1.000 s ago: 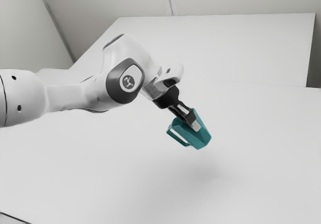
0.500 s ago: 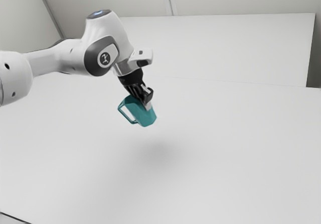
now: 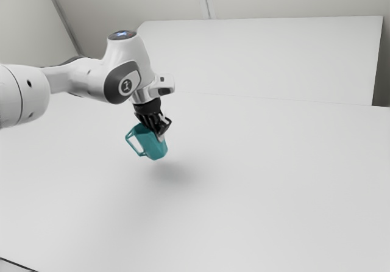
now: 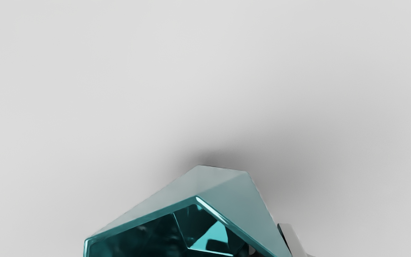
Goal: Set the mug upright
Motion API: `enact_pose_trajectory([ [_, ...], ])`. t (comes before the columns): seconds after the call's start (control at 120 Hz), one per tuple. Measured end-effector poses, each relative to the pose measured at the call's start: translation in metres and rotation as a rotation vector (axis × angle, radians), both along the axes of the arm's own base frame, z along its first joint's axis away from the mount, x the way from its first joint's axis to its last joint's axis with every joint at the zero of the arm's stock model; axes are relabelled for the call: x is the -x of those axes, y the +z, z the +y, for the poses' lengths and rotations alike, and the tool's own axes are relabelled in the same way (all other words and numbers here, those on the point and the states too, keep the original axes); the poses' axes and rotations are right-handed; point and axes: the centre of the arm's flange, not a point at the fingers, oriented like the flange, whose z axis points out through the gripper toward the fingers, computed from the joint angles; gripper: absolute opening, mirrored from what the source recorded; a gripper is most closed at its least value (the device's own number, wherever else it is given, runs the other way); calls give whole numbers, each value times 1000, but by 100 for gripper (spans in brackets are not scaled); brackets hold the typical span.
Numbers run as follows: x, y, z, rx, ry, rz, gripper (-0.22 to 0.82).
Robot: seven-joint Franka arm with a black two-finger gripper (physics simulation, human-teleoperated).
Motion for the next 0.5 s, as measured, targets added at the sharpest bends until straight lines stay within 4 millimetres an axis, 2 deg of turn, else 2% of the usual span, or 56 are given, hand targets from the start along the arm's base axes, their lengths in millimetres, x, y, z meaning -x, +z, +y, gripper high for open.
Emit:
enact_pose_trajectory([
  [0.158, 0, -26, -7, -4, -2, 1, -18],
  [0.408, -6, -60, -3, -6, 22, 23, -18],
  [0.458, -6, -63, -3, -6, 25, 24, -15],
  [0.5, -7, -64, -3, -3, 27, 23, -7],
])
